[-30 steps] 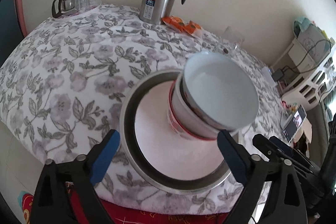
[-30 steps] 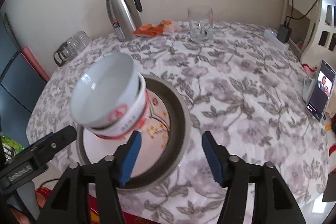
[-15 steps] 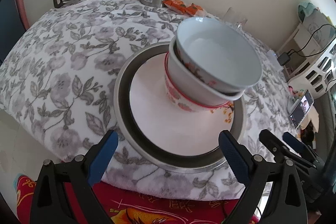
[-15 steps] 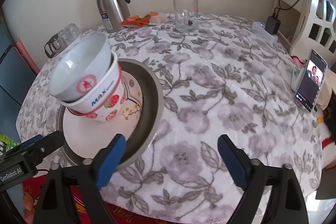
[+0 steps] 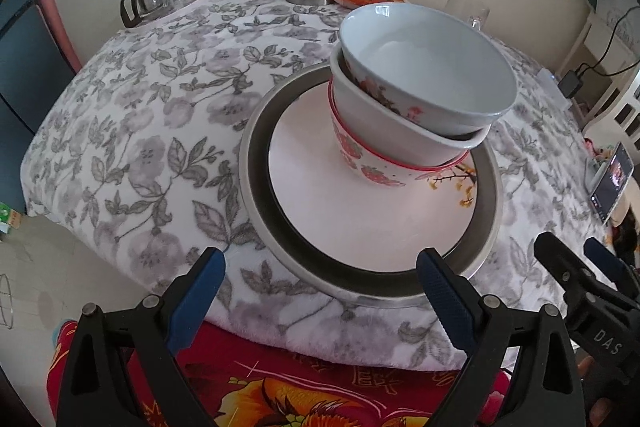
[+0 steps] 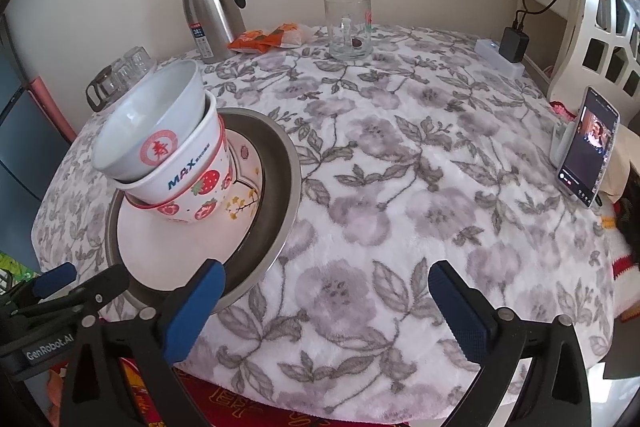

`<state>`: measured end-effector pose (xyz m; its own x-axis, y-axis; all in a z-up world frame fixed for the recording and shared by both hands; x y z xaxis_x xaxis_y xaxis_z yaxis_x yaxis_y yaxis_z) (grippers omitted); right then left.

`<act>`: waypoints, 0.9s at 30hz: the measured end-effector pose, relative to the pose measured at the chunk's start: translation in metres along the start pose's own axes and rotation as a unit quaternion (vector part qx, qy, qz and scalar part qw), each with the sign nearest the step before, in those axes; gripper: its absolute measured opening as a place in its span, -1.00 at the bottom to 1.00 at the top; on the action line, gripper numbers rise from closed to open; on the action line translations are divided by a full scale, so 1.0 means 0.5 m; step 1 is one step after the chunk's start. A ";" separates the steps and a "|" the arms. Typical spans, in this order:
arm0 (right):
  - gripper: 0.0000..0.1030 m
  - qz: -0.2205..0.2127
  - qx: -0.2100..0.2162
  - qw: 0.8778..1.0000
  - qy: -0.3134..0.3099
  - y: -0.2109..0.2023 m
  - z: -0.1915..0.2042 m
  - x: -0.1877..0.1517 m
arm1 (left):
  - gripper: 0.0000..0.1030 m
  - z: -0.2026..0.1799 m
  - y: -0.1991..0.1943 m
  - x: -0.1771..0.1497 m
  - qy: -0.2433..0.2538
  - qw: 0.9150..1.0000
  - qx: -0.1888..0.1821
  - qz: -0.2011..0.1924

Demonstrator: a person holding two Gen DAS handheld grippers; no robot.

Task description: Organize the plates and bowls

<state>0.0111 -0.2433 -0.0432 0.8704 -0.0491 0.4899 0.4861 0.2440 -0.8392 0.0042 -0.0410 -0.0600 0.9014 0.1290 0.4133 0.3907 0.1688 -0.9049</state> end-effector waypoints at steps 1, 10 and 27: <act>1.00 0.000 0.000 1.000 0.001 0.000 -0.001 -0.001 | 0.88 0.001 -0.001 -0.001 -0.001 1.000 0.004 -0.002; 1.00 0.000 0.002 1.000 0.003 -0.002 -0.007 -0.006 | 0.88 0.003 -0.004 -0.009 0.005 0.999 0.038 -0.004; 1.00 0.011 0.006 1.000 -0.003 0.004 -0.007 -0.015 | 0.87 0.006 0.000 -0.014 -0.009 0.999 0.042 0.001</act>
<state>0.0060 -0.2460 -0.0495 0.8800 -0.0382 0.4734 0.4664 0.2574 -0.8463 -0.0028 -0.0392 -0.0628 0.8985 0.1459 0.4140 0.3716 0.2490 -0.8944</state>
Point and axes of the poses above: each gripper's, at about its wrist camera, not at the fingertips, and y roughly the way its jaws point, z to its left, x to its top, the point moved 7 cm from there along y, roughly the way its jaws point, and after that the axes turned 8 degrees about x, right-handed, at the moved point
